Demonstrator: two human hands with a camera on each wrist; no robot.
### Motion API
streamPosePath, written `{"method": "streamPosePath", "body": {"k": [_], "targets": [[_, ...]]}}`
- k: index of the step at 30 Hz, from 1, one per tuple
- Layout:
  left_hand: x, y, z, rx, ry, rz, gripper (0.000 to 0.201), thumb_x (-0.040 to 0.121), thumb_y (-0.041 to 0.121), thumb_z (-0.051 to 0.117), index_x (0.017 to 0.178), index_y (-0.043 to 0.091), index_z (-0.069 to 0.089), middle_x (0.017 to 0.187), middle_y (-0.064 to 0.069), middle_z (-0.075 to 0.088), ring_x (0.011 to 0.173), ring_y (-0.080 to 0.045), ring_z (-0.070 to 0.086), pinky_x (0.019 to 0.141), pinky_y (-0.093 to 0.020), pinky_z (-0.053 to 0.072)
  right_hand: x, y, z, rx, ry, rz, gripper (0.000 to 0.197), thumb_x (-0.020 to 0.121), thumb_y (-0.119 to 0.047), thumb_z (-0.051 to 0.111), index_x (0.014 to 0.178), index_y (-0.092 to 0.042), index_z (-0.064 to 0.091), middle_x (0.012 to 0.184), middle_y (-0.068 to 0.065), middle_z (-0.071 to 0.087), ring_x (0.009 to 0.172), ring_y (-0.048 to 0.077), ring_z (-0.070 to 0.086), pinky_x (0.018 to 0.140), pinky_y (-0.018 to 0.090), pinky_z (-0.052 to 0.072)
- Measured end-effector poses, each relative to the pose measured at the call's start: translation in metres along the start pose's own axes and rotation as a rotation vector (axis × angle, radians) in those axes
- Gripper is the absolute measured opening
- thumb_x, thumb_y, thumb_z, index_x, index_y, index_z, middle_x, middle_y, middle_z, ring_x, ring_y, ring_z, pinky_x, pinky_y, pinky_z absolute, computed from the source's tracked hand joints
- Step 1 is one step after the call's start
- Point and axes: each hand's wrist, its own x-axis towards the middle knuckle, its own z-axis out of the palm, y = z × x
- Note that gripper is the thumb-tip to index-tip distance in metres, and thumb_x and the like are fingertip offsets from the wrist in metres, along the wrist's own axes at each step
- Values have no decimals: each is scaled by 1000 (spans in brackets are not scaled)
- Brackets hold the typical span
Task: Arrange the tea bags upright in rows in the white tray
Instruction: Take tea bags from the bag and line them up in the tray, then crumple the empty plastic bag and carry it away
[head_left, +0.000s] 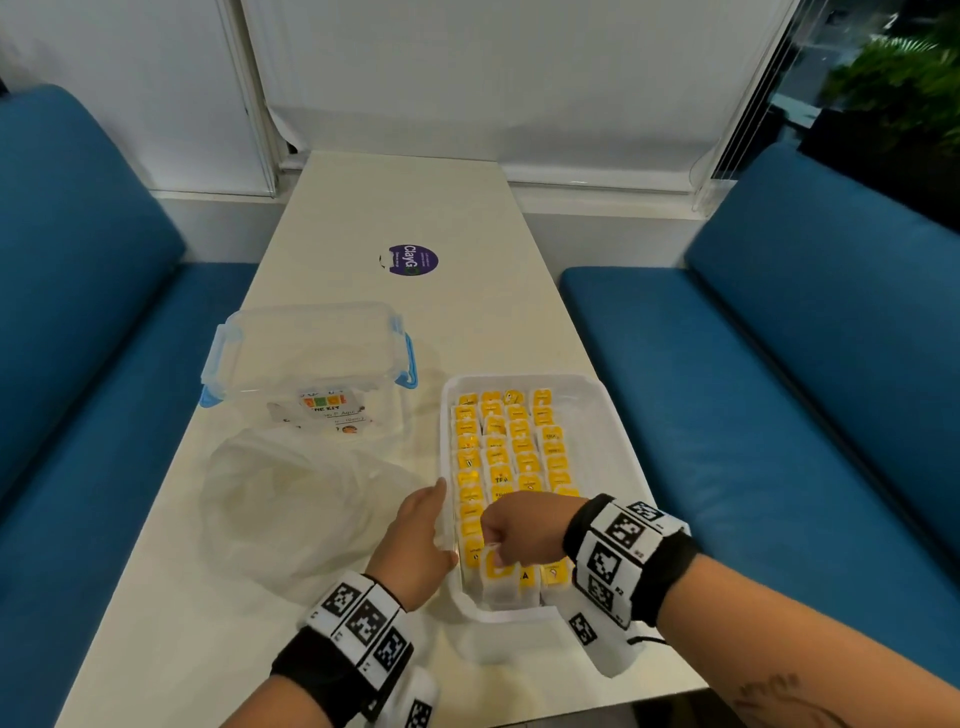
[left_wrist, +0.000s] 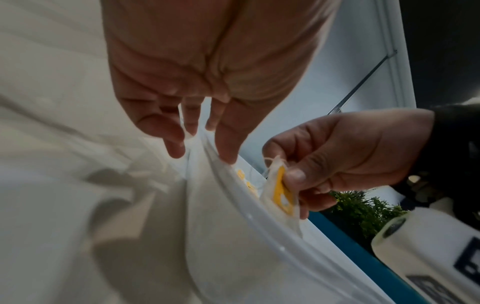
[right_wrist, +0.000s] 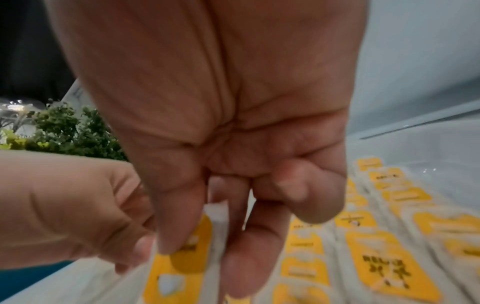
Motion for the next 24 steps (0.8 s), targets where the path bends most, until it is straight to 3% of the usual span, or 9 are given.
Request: {"method": "streamPosePath", "body": {"k": [3,7,10,13,14,17,19,21,24], "targets": [[0,-1,0,-10,1,2,83,84,3,63,150,19,15,153,-2,18,133,-22,37,109,-35,36,11,-7,2,-32,-105,19,5,94,-17,53,95,-16,48,84,3,55,75,16,53,56,21,37],[1,0,1,-15,7,8,81,84,3,62,149,19,16,154,-2,16,136,-23,34,109,-36,35,26,-13,5,-97,-180,74,28,95,-15,51,70,-23,41,66,-5,49,58,7,49,57,22,39],[1,-1,1,-10,4,8,81,84,5,62,149,19,16,155,1,14,136,-22,33,110,-36,35,33,-16,7,-141,-191,133,31,91,-8,56,66,-19,42,53,-3,54,53,9,51,55,23,41],[-1,-1,1,-5,0,13,80,85,5,61,149,20,15,155,2,13,137,-22,33,110,-36,35,33,-23,6,-193,-201,144,4,89,-9,61,89,-6,61,55,-1,54,51,10,50,52,20,40],[-2,-1,1,-1,-2,19,79,86,6,60,149,20,15,156,2,13,137,-21,33,110,-35,34,34,-24,5,-212,-187,143,16,88,-11,62,100,-1,63,58,-1,53,51,10,49,52,19,40],[-6,0,-4,35,-10,30,80,87,12,61,150,20,13,156,4,11,138,-20,31,111,-33,32,30,-24,-5,-186,-94,150,31,87,-15,65,113,2,63,62,2,55,51,11,48,52,19,39],[-10,0,-11,64,-6,38,80,86,17,62,150,20,13,156,4,12,138,-18,31,112,-32,31,25,-23,-16,-135,-8,162,32,88,-15,64,114,4,62,81,11,66,56,17,51,51,19,38],[-16,3,-23,71,16,39,76,86,19,64,148,20,20,154,3,20,133,-17,37,108,-29,34,20,-21,-29,-63,106,149,31,91,-16,61,113,5,62,99,14,66,60,17,52,50,18,37],[-28,10,-47,10,163,85,54,85,16,65,134,24,46,132,8,49,96,-10,59,82,-15,46,16,-22,-44,224,356,107,16,89,-14,63,101,-6,57,87,1,54,56,12,49,49,19,38]]}}
